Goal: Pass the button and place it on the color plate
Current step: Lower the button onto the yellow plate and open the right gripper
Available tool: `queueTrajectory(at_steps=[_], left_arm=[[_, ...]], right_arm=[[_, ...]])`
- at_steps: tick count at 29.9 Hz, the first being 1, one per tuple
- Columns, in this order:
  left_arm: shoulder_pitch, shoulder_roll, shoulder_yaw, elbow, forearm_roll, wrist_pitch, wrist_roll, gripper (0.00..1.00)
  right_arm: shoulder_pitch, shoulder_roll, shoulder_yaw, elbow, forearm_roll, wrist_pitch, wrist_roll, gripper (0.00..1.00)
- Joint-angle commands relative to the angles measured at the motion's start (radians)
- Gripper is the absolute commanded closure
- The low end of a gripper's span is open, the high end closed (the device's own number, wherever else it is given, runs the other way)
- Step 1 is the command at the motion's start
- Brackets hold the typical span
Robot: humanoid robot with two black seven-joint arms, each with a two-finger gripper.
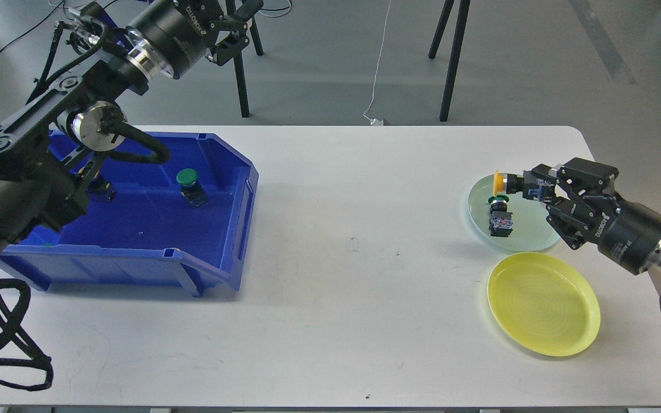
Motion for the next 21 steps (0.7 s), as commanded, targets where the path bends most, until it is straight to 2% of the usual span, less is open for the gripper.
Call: queueTrajectory(at_steps=[1, 6, 14, 17, 19, 21], left_arm=[[0.006, -0.007, -0.035, 0.011, -0.048, 0.0, -0.002, 0.01], [0.02, -0.009, -0.106, 0.048, -0.057, -0.003, 0.004, 0.01], [0.018, -0.026, -0.17, 0.149, -0.126, -0.015, 0.01, 0.01], [0.018, -0.024, -0.17, 0.168, -0.163, -0.016, 0.011, 0.01], [0.02, -0.026, -0.17, 0.177, -0.169, -0.018, 0.011, 0.01], [0.02, -0.024, -0.17, 0.179, -0.169, -0.022, 0.011, 0.01]], right_arm=[[-0.071, -0.074, -0.001, -0.012, -0.046, -0.006, 0.015, 0.84], [-0.156, -0.092, -0.01, -0.062, -0.108, -0.006, 0.026, 0.84], [-0.169, -0.005, -0.055, -0.141, -0.117, -0.035, 0.026, 0.83], [-0.166, -0.003, -0.064, -0.145, -0.119, -0.047, 0.025, 0.77], [-0.163, -0.003, -0.065, -0.147, -0.119, -0.049, 0.025, 0.69], [-0.162, -0.003, -0.064, -0.147, -0.117, -0.049, 0.025, 0.55]])
